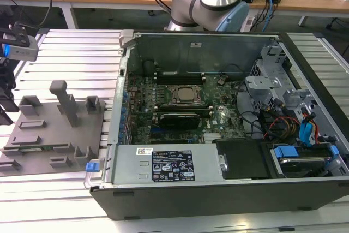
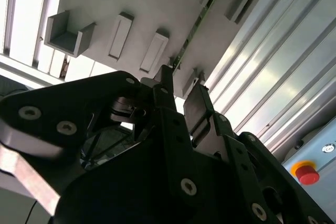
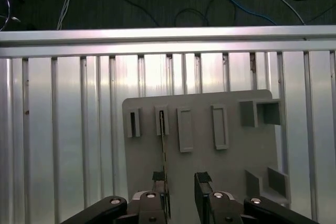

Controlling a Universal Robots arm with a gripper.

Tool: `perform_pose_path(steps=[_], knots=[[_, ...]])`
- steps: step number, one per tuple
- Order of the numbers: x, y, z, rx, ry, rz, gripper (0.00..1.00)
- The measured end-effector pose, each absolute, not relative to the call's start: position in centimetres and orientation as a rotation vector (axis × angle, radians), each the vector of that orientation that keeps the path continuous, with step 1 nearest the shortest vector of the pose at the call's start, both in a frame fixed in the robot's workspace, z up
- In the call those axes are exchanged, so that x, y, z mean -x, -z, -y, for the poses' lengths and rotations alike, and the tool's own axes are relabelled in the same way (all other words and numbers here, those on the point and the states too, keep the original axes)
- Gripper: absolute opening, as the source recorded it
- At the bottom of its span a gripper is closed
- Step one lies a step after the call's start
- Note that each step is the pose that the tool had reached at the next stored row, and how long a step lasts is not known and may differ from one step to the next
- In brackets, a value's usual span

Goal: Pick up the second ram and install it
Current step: 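Pick up the second ram and move it above second insertion slot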

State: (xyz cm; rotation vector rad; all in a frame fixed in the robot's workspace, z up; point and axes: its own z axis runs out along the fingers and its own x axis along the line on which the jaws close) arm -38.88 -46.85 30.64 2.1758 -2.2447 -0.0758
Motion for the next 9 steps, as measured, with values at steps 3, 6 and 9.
perform_pose_path(steps=[3, 6, 9], knots=[[38.88, -30.31, 46.85, -2.176, 0.076, 2.245, 0.36], [38.88, -30.11, 46.85, -2.176, 0.076, 2.245, 0.36], [38.88, -29.89, 46.85, -2.176, 0.076, 2.245, 0.36]])
